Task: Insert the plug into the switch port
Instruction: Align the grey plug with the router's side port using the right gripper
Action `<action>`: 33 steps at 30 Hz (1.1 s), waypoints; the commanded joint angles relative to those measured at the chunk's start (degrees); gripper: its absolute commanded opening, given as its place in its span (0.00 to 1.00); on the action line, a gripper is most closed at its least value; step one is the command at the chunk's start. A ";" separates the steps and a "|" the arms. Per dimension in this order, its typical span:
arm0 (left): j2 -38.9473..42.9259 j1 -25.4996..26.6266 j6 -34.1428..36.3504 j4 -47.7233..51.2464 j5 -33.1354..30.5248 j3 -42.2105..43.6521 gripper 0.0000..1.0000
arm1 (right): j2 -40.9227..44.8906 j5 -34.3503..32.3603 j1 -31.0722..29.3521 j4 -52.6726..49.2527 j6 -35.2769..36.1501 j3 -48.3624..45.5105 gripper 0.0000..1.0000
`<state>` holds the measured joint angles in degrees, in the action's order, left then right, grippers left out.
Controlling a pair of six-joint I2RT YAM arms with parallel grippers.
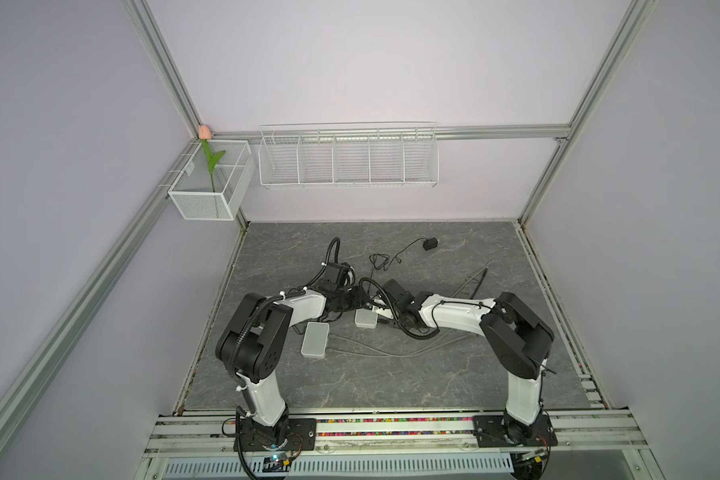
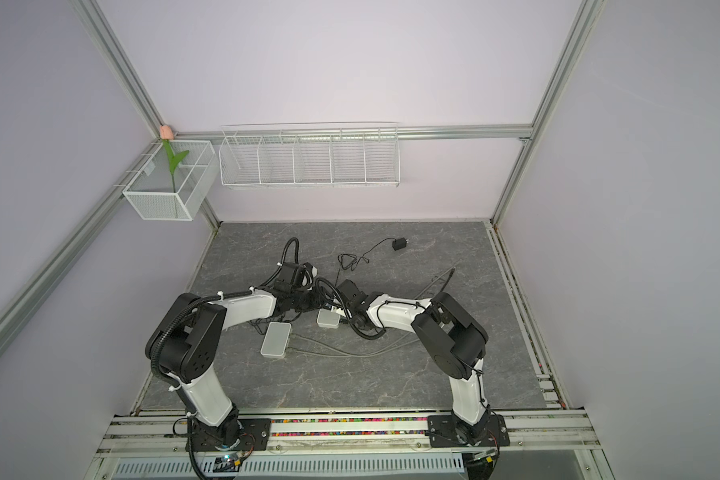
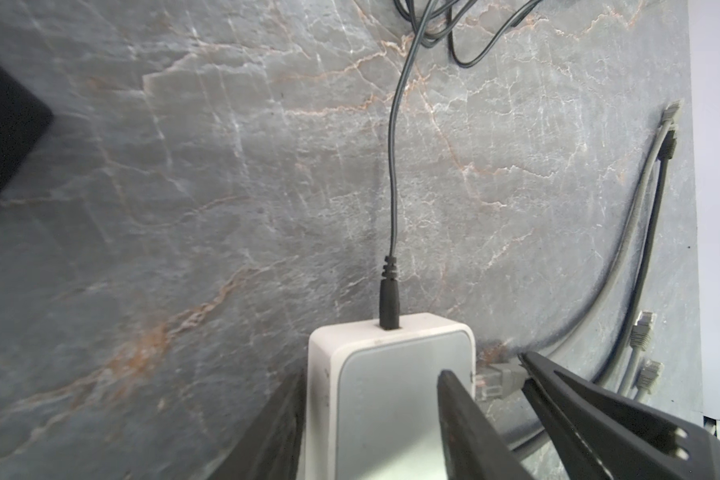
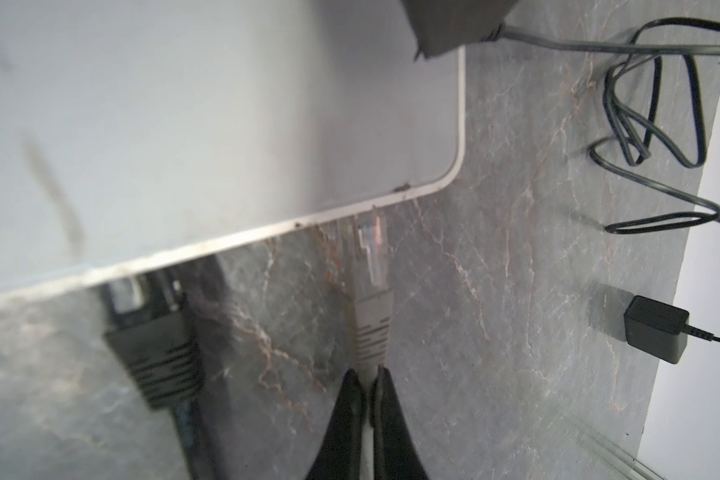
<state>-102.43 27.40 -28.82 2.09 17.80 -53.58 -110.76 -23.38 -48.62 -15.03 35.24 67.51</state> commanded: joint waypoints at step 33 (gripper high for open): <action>-1.27 2.14 1.77 2.42 2.01 -1.36 0.48 | -0.24 2.28 -2.69 4.65 0.10 1.40 0.07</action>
<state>-103.35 27.42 -27.11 3.88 17.98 -54.54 -111.68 -23.77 -48.97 -15.59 36.25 68.47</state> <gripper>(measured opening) 0.477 0.075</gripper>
